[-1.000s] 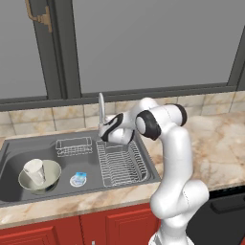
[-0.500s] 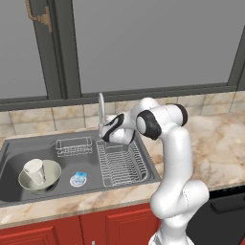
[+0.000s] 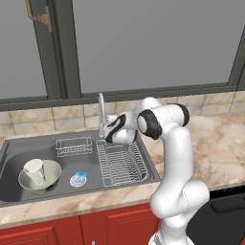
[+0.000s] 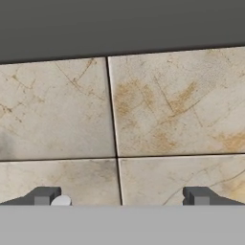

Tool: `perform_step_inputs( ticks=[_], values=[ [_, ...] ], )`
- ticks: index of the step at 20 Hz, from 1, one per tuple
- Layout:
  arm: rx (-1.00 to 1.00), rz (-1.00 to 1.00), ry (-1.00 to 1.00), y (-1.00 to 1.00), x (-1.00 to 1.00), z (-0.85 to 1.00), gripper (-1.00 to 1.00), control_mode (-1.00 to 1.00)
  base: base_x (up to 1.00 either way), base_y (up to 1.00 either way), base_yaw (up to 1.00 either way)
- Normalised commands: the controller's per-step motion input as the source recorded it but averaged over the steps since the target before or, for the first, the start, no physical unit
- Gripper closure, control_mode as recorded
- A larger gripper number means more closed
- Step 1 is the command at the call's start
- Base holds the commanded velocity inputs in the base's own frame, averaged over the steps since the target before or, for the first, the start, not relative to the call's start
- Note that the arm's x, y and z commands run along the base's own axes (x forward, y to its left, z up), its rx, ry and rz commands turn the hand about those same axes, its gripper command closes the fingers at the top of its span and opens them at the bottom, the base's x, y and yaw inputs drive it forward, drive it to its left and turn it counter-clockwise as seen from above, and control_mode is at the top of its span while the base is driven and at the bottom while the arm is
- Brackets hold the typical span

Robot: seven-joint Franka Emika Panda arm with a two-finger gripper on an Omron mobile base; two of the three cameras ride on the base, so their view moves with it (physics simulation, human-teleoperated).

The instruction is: Pick the jug and bowl and place them in the sink. Then turn on the water.

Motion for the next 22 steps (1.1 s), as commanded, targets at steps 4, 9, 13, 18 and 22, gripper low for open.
perform_step_inputs(
  ticks=[4,9,13,18,22],
  values=[
    [0.04,0.07,0.00,-0.67,0.08,0.00,-1.00,-1.00,0.00,0.00,0.00],
    [0.04,0.07,0.00,-0.70,0.12,0.00,-1.00,-1.00,0.00,0.00,0.00],
    [0.05,0.07,0.00,-0.76,0.05,-0.01,-1.00,-1.00,0.00,0.00,0.00],
    [0.05,0.02,-0.02,-0.88,0.00,-0.04,-1.00,-1.00,0.00,0.00,0.00],
    [0.04,0.00,-0.04,-0.87,0.00,-0.07,-1.00,-1.00,0.00,0.00,0.00]
  ],
)
